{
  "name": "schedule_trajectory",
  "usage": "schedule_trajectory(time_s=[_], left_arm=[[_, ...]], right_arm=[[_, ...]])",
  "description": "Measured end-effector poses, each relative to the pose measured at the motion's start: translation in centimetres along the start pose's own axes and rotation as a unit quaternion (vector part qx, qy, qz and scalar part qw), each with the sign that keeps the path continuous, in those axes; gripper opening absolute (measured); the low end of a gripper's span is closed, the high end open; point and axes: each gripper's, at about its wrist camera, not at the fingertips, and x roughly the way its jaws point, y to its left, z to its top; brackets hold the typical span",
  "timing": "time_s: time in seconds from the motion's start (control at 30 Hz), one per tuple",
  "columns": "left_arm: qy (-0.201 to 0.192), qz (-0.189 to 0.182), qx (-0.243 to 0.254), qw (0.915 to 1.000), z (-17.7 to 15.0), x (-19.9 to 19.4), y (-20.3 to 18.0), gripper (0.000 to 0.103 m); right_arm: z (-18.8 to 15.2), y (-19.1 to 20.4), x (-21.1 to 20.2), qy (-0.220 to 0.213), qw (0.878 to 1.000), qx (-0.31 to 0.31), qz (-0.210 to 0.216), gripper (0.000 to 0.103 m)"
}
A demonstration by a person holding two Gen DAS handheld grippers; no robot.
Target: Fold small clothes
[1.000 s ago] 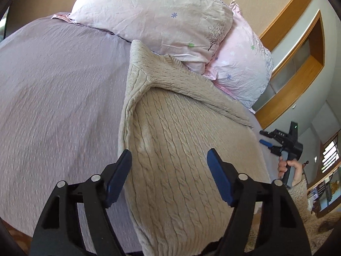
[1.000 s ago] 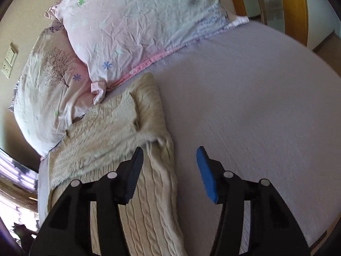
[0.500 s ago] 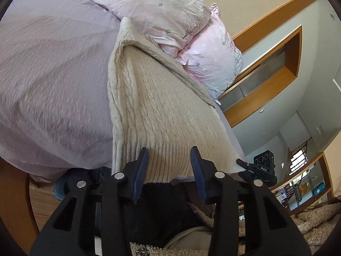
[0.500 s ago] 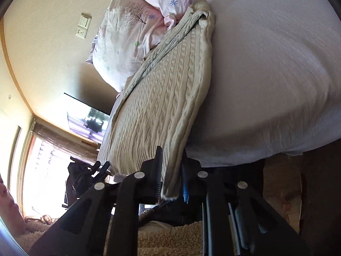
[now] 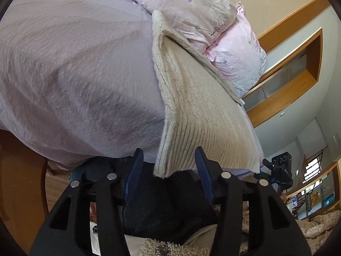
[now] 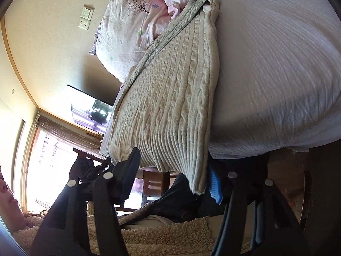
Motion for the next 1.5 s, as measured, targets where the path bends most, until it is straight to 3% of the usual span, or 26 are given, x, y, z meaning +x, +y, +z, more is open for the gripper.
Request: schedule_trajectory(time_s=[0.03, 0.1, 0.23, 0.4, 0.5, 0.63, 0.73, 0.83, 0.87, 0.93, 0.97, 1.0, 1.03, 1.07, 1.1, 1.17, 1.23, 1.3, 1.4, 1.5], left_arm=[[0.002, -0.008, -0.004, 1.0, 0.2, 0.3, 0.1, 0.042], [0.014, -0.029, -0.007, 0.9994, 0.5, 0.5, -0.1, 0.006], [0.009, -0.055, 0.022, 0.9982, 2.6, -0.7, -2.6, 0.006], [-0.083, -0.084, 0.044, 0.992, 12.4, -1.7, -5.9, 0.006], [-0.132, -0.039, 0.039, 0.9897, 19.7, 1.4, -6.5, 0.006], [-0.12, 0.038, 0.008, 0.992, 27.9, 9.3, -5.1, 0.006], [-0.086, 0.081, -0.012, 0.9929, 30.8, 14.5, -2.9, 0.006], [-0.061, 0.088, -0.03, 0.9938, 31.3, 17.1, -1.7, 0.006], [-0.059, 0.082, -0.024, 0.9946, 31.3, 17.2, -1.8, 0.007], [-0.058, 0.07, -0.005, 0.9958, 31.1, 16.6, -2.2, 0.014], [-0.059, 0.06, 0.003, 0.9964, 30.9, 15.9, -2.4, 0.021], [-0.066, 0.052, 0.008, 0.9964, 30.6, 14.9, -2.5, 0.05], [-0.08, 0.053, 0.009, 0.9953, 30.5, 13.9, -2.8, 0.091], [-0.105, 0.064, 0.01, 0.9924, 30.0, 12.5, -2.8, 0.102], [-0.128, 0.071, 0.012, 0.9892, 29.4, 11.2, -2.6, 0.102], [-0.106, 0.074, 0.016, 0.9916, 29.2, 10.3, -1.9, 0.102], [-0.069, 0.085, 0.002, 0.994, 28.8, 10.5, -0.8, 0.079], [-0.024, 0.076, -0.026, 0.9965, 28.2, 11.4, 0.7, 0.068], [0.014, 0.057, -0.065, 0.9962, 27.2, 12.8, 2.1, 0.062], [0.008, 0.032, -0.076, 0.9966, 26.8, 13.1, 2.3, 0.057]], right_arm=[[0.0, 0.3, 0.3, 0.006, 1.0, -0.008, 0.002, 0.011], [0.2, 1.1, 0.1, -0.001, 1.0, -0.026, 0.004, 0.006], [3.0, 4.4, -2.6, -0.055, 0.995, -0.083, 0.025, 0.006], [12.3, 8.9, -3.3, -0.151, 0.977, -0.149, 0.023, 0.006], [19.3, 9.0, -0.4, -0.195, 0.97, -0.142, 0.004, 0.006], [27.4, 5.3, 5.2, -0.214, 0.971, -0.074, -0.08, 0.006], [30.9, 1.9, 8.7, -0.2, 0.971, 0.001, -0.129, 0.006], [31.8, -0.3, 10.7, -0.184, 0.968, 0.044, -0.166, 0.007], [31.9, -0.7, 11.0, -0.183, 0.966, 0.05, -0.176, 0.01], [31.6, -0.8, 11.0, -0.192, 0.958, 0.054, -0.206, 0.025], [31.3, -0.6, 10.5, -0.206, 0.951, 0.055, -0.222, 0.047], [31.1, -0.2, 9.7, -0.225, 0.943, 0.056, -0.239, 0.075], [30.6, 0.4, 8.5, -0.253, 0.929, 0.055, -0.265, 0.09], [30.2, 0.9, 7.2, -0.292, 0.915, 0.048, -0.273, 0.101], [29.6, 1.3, 6.1, -0.321, 0.908, 0.035, -0.266, 0.101], [29.3, 1.4, 4.7, -0.336, 0.909, 0.028, -0.245, 0.101], [29.1, 0.5, 4.2, -0.338, 0.914, 0.042, -0.222, 0.101], [29.4, -0.4, 4.3, -0.319, 0.923, 0.063, -0.205, 0.101], [29.6, -0.7, 4.7, -0.31, 0.927, 0.072, -0.196, 0.101], [29.4, 0.0, 4.9, -0.31, 0.929, 0.059, -0.192, 0.101]])
